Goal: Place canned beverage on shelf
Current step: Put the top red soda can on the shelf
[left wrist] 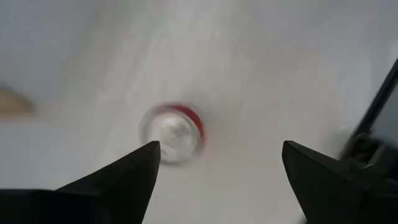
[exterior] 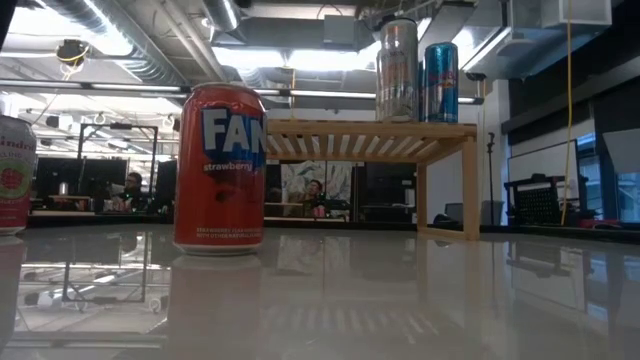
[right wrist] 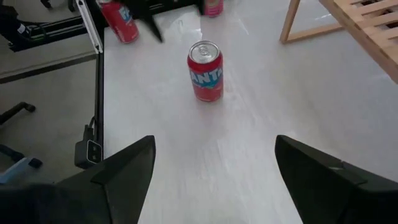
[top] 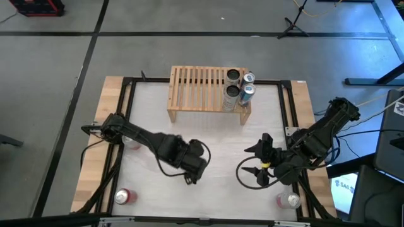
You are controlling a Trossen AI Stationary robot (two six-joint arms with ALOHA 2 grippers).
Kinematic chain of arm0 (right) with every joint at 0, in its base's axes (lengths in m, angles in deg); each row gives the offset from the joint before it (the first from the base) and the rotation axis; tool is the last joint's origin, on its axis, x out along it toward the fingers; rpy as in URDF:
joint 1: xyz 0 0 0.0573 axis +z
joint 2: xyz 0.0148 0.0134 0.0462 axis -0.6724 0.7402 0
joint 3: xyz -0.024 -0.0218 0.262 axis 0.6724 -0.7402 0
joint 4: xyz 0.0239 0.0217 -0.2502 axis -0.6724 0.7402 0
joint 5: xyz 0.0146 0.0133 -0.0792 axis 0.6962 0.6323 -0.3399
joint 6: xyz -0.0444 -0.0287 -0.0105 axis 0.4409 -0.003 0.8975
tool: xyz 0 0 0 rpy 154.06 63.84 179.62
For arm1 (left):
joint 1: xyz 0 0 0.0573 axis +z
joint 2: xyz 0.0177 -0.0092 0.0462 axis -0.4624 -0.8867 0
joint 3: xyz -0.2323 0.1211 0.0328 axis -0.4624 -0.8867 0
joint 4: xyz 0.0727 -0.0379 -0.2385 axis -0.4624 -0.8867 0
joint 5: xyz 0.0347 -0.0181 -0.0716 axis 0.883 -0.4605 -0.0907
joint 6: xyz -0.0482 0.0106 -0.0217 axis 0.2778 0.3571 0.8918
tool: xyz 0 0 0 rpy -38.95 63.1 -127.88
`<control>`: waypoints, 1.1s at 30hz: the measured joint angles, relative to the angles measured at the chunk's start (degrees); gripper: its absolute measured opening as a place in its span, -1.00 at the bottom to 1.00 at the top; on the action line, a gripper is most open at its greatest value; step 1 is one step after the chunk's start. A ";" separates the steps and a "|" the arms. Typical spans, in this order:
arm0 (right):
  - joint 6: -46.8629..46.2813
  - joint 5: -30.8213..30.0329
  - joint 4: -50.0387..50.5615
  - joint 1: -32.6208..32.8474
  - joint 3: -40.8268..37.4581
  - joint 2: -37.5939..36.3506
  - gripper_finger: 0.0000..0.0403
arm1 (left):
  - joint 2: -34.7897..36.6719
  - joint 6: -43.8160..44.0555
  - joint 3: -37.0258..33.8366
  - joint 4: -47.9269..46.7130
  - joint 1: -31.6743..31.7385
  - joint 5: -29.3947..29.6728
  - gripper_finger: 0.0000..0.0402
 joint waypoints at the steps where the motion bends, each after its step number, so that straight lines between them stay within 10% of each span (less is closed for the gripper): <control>1: -0.01 0.03 0.53 0.00 0.00 -0.59 0.58 | -0.08 4.06 -0.03 0.13 -0.73 -0.15 0.62; 13: 2.50 0.80 5.55 0.00 0.03 -6.11 0.58 | -0.52 42.26 -5.55 0.99 -3.05 0.56 0.62; 33: 2.89 4.57 5.60 0.00 0.04 -6.10 0.58 | -0.57 45.87 -16.05 4.90 2.17 0.91 0.61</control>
